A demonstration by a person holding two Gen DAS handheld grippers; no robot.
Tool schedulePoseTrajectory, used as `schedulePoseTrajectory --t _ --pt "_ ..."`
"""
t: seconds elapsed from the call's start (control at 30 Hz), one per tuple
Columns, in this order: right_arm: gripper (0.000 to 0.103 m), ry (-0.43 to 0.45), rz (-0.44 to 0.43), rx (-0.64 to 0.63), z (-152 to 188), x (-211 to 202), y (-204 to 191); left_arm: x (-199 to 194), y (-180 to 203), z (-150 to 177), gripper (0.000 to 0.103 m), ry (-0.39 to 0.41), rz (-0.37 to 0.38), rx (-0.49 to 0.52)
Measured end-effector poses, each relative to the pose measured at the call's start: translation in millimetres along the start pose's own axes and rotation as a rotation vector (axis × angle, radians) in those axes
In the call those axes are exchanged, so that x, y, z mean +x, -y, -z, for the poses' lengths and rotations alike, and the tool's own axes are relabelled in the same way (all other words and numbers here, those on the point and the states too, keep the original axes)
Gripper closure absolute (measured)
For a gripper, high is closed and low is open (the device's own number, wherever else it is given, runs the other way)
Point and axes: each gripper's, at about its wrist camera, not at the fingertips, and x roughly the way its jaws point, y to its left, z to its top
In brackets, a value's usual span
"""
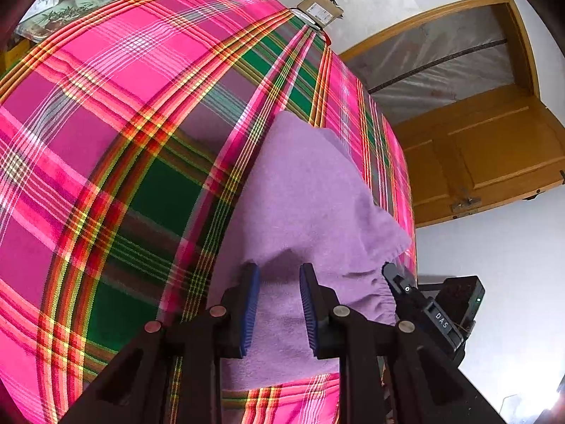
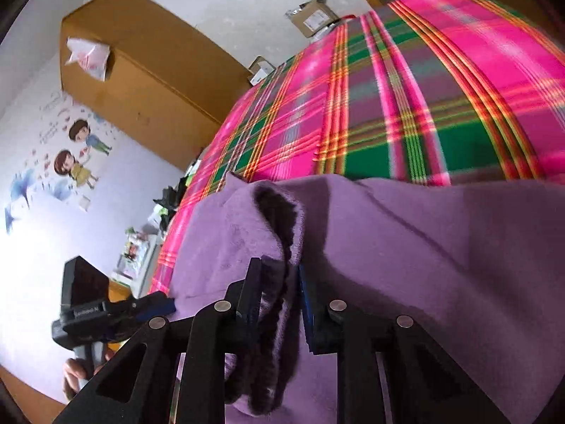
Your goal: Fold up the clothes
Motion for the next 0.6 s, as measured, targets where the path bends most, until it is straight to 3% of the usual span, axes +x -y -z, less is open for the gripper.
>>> schedulePoseTrajectory --t 0.3,0.4,0.5,0.6 --pt "0.078 0.162 0.102 -0.270 -13 -22 -54 0 0 0 0.079 0.005 -0.003 -0.006" --pt "0.078 0.119 0.155 -0.405 -14 4 -75 1 0 -1 0.079 0.004 -0.004 -0.008" --pt "0.079 0.058 0.272 -0.402 -17 26 -69 -1 1 0 0.079 0.002 -0.002 -0.003" --pt "0.079 0.045 0.316 -0.360 -20 29 -54 -3 0 -1 0.079 0.008 0.000 -0.006"
